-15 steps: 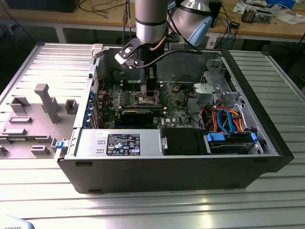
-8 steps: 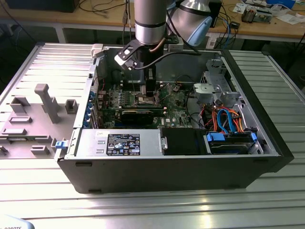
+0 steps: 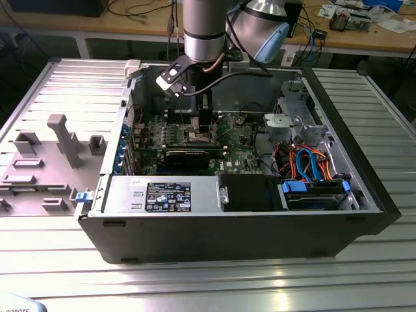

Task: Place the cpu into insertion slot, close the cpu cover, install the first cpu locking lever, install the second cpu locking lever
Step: 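Place the cpu into insertion slot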

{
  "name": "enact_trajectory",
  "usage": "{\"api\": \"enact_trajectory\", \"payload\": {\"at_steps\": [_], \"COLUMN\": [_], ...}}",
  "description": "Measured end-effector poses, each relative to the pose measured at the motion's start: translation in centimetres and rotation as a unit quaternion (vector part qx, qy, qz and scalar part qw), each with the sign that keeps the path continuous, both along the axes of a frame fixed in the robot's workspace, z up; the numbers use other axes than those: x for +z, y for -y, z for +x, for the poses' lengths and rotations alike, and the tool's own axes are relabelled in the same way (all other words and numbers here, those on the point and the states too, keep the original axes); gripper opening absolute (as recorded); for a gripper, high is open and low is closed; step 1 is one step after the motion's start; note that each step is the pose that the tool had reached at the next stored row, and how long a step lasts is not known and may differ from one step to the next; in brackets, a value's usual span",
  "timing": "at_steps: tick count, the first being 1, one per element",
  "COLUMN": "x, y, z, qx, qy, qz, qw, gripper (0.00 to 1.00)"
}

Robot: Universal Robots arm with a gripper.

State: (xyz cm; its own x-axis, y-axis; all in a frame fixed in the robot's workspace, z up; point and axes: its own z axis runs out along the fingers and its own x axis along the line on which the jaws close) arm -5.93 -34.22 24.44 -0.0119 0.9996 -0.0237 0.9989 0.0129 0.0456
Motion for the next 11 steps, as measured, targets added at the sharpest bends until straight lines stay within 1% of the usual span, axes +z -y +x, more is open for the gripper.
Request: {"api": "enact_trajectory", "payload": {"at_steps": [9, 11], "x": [-0.02, -0.1], "y": [0.0, -0.01], "z": [0.0, 0.0], "qx": [0.0, 0.0], "qy": [0.0, 0.0001], "qz": [0.0, 0.0002], "qw": [1.0, 1.0], "gripper": [0.54, 0.54]}}
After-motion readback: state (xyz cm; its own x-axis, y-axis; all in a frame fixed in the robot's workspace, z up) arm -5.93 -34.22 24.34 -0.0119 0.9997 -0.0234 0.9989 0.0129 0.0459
